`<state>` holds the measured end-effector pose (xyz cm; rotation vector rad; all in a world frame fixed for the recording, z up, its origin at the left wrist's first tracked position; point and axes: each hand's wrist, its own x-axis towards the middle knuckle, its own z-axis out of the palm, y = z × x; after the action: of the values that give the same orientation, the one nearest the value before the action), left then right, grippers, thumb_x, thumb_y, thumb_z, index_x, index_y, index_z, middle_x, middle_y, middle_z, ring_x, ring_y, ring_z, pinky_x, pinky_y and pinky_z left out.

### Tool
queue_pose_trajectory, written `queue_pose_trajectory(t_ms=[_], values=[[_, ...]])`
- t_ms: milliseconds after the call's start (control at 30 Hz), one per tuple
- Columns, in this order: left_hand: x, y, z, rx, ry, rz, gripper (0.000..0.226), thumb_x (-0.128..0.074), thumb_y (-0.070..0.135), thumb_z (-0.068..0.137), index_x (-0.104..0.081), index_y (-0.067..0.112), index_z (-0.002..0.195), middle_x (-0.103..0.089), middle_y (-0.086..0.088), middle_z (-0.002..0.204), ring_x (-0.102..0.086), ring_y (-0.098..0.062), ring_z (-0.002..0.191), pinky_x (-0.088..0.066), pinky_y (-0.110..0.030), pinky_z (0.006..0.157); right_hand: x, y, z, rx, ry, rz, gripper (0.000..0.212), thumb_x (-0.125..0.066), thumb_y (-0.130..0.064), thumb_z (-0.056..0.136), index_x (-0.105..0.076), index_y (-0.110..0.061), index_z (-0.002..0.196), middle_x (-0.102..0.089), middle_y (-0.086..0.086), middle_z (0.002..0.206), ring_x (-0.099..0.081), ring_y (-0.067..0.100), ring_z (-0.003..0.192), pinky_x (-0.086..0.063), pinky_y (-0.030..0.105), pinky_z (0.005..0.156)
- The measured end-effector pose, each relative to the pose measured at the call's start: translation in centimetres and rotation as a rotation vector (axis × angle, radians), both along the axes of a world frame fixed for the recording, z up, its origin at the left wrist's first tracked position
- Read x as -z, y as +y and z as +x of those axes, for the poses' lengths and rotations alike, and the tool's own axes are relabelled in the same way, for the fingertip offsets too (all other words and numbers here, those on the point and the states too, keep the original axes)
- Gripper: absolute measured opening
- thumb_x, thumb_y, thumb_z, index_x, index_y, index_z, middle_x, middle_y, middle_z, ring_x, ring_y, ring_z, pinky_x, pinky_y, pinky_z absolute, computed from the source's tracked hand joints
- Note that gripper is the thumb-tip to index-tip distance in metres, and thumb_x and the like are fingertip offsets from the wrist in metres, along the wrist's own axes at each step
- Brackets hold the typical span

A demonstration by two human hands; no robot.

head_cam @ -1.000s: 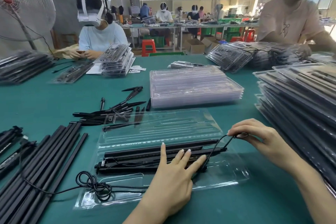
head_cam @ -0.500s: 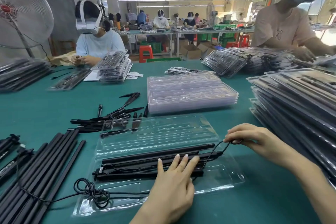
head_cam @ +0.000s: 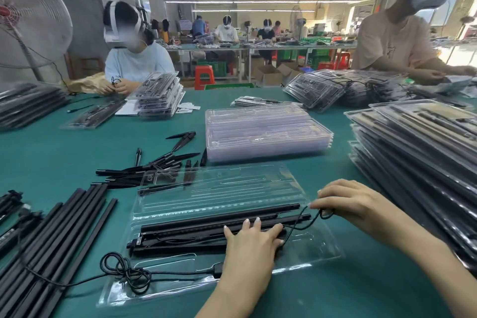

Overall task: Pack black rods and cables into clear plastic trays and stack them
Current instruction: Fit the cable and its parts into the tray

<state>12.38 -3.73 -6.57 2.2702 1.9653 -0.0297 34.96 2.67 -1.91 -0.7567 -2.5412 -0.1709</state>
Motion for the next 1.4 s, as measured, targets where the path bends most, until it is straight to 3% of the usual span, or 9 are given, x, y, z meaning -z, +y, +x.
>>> queue_pose_trajectory(t_ms=[67, 133, 300, 500, 700, 867, 1033, 1267, 1400], values=[[0.5, 0.0, -0.1, -0.005, -0.003, 0.005, 0.043, -0.021, 0.037, 0.105, -0.019, 0.041, 0.148, -0.024, -0.008, 0.156, -0.021, -0.026, 0.143, -0.013, -0.061, 0.112, 0.4, 0.1, 0.5, 0.039, 0.095, -0.106, 0.014, -0.063, -0.019, 0.090, -0.073, -0.019, 0.100, -0.067, -0.011, 0.090, -0.060, 0.004, 0.084, -0.049, 0.025, 0.075], [0.7, -0.1, -0.2, -0.027, -0.034, 0.015, 0.042, -0.021, 0.038, 0.105, -0.022, 0.043, 0.147, -0.024, -0.007, 0.157, -0.021, -0.026, 0.144, -0.012, -0.059, 0.113, 0.8, 0.0, 0.8, 0.092, 0.153, -0.185, 0.021, -0.075, -0.009, 0.079, -0.069, -0.023, 0.094, -0.064, -0.015, 0.087, -0.059, -0.001, 0.081, -0.048, 0.022, 0.074], [0.3, 0.0, 0.2, -0.044, -0.055, -0.012, 0.052, -0.029, 0.056, 0.097, -0.024, 0.043, 0.147, -0.022, -0.005, 0.158, -0.017, -0.024, 0.146, -0.010, -0.057, 0.114, 1.4, -1.0, 0.1, 0.062, 0.198, -0.303, 0.008, -0.058, -0.038, 0.086, -0.061, -0.031, 0.087, -0.059, -0.023, 0.081, -0.054, -0.004, 0.077, -0.042, 0.013, 0.068], [0.3, -0.2, 0.4, -0.056, -0.041, -0.005, 0.058, -0.039, 0.057, 0.093, -0.023, 0.042, 0.147, -0.023, -0.005, 0.158, -0.016, -0.023, 0.146, -0.009, -0.058, 0.114, 2.6, -2.0, -2.5, 0.103, 0.380, -0.662, 0.012, -0.064, -0.042, 0.078, -0.070, -0.048, 0.086, -0.072, -0.015, 0.080, -0.065, 0.005, 0.069, -0.048, 0.016, 0.066], [-0.4, -0.3, -0.5, 0.010, -0.043, -0.023, 0.060, -0.042, 0.056, 0.094, -0.020, 0.043, 0.148, -0.021, -0.004, 0.158, -0.018, -0.022, 0.145, -0.010, -0.052, 0.116, 3.4, -2.4, -4.9, 0.087, 0.267, -0.865, 0.008, -0.068, -0.050, 0.078, -0.072, -0.048, 0.085, -0.072, -0.014, 0.076, -0.056, -0.003, 0.069, -0.045, 0.026, 0.067], [-1.1, -0.2, -2.4, 0.066, -0.143, 0.021, 0.044, -0.033, 0.043, 0.101, -0.028, 0.049, 0.145, -0.026, 0.007, 0.156, -0.022, -0.015, 0.144, -0.018, -0.037, 0.116, 3.7, -2.2, -5.8, 0.207, 0.268, -0.824, 0.022, -0.084, -0.047, 0.060, -0.066, -0.043, 0.074, -0.055, -0.008, 0.048, -0.042, 0.001, 0.046, -0.032, 0.017, 0.050], [-1.0, -0.5, -2.5, 0.060, -0.209, 0.029, 0.041, -0.030, 0.046, 0.101, -0.031, 0.051, 0.142, -0.025, 0.011, 0.155, -0.019, -0.008, 0.144, -0.014, -0.032, 0.116, 4.0, -2.3, -6.5, 0.334, 0.183, -0.626, 0.044, -0.073, -0.070, 0.043, -0.061, -0.033, 0.064, -0.059, -0.015, 0.055, -0.053, -0.001, 0.059, -0.037, 0.015, 0.054], [-0.3, -0.6, -2.1, 0.097, -0.066, 0.068, 0.044, -0.024, 0.037, 0.104, -0.020, 0.048, 0.146, -0.017, 0.005, 0.159, -0.019, -0.018, 0.146, -0.012, -0.043, 0.116, 5.4, -2.4, -7.2, 0.215, 0.204, -0.331, 0.044, -0.073, -0.061, 0.064, -0.060, -0.020, 0.056, -0.052, -0.016, 0.098, -0.047, -0.001, 0.085, -0.043, 0.021, 0.070], [0.2, -0.8, -1.8, 0.135, -0.008, 0.078, 0.049, -0.026, 0.028, 0.104, -0.012, 0.048, 0.147, -0.013, -0.003, 0.160, -0.017, -0.023, 0.146, -0.012, -0.049, 0.114, 5.8, -3.4, -6.0, 0.139, 0.175, -0.175, 0.036, -0.051, -0.057, 0.087, -0.066, -0.023, 0.085, -0.064, -0.014, 0.092, -0.059, 0.008, 0.082, -0.047, 0.022, 0.074]])
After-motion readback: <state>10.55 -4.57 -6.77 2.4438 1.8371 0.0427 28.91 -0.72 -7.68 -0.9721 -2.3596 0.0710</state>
